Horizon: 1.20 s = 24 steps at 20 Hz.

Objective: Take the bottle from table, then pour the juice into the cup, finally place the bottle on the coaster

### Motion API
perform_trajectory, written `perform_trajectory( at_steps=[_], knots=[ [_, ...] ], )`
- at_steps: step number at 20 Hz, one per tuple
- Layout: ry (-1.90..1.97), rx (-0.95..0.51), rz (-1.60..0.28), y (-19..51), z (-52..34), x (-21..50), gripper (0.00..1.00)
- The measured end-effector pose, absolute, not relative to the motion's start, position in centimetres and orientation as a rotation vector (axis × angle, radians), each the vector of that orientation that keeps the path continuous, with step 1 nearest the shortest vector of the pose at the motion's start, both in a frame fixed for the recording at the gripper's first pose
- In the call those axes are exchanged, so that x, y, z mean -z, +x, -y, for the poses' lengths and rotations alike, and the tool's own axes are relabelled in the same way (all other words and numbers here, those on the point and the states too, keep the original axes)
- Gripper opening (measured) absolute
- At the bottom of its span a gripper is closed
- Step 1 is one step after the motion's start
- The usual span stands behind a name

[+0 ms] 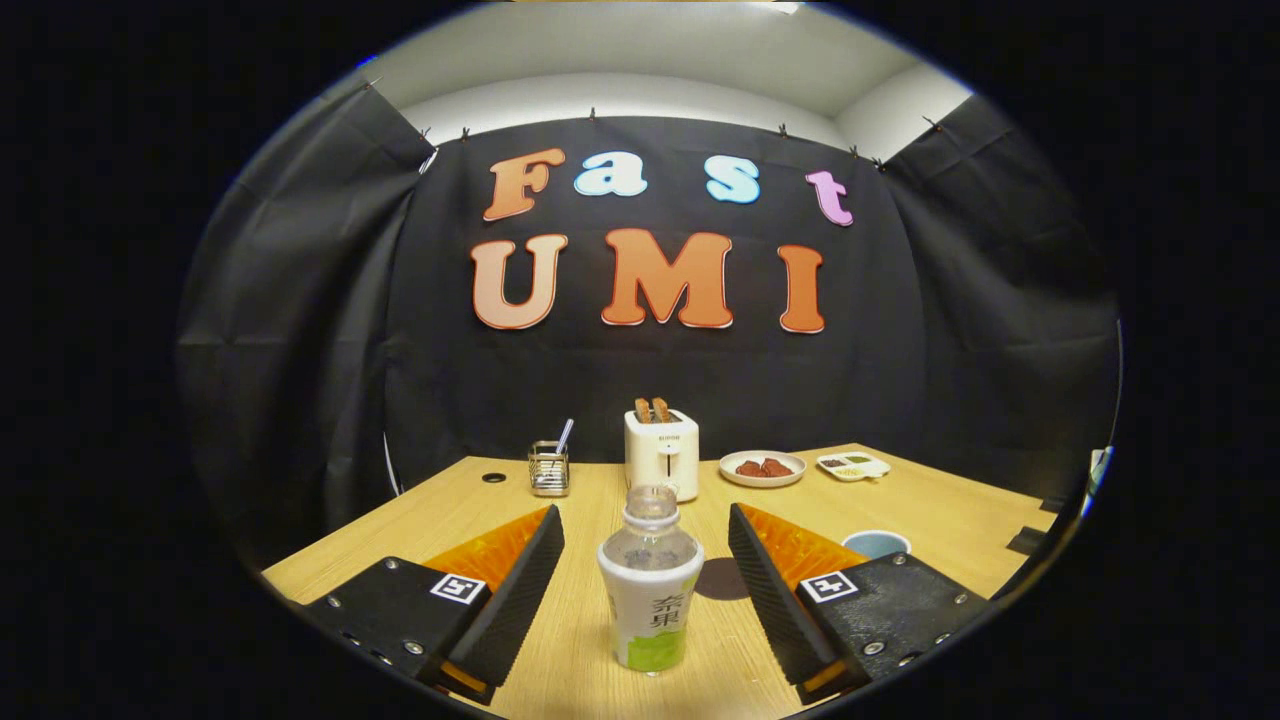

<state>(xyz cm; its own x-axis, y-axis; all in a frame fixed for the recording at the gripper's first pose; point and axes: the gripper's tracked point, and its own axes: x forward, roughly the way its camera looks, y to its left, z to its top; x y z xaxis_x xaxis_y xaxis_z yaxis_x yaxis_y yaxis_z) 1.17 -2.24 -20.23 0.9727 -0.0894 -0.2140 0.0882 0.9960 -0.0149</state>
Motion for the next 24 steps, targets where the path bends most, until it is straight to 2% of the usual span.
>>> perform_trajectory(
  at_steps=[5, 10, 13, 18, 21, 24],
  knots=[
    [-0.016, 0.071, -0.314, 1.6, 1.9, 25.5, 0.98],
    [-0.075, 0.098, -0.366, 1.9, 2.1, 27.8, 0.97],
    [-0.066, 0.101, -0.383, 2.1, 2.0, 28.5, 0.89],
    [-0.033, 0.106, -0.414, 2.0, 2.5, 30.1, 0.82],
    [-0.030, 0.091, -0.420, 1.9, 2.6, 30.3, 0.70],
    [-0.014, 0.083, -0.423, 2.2, 2.7, 30.4, 0.65]
  ],
)
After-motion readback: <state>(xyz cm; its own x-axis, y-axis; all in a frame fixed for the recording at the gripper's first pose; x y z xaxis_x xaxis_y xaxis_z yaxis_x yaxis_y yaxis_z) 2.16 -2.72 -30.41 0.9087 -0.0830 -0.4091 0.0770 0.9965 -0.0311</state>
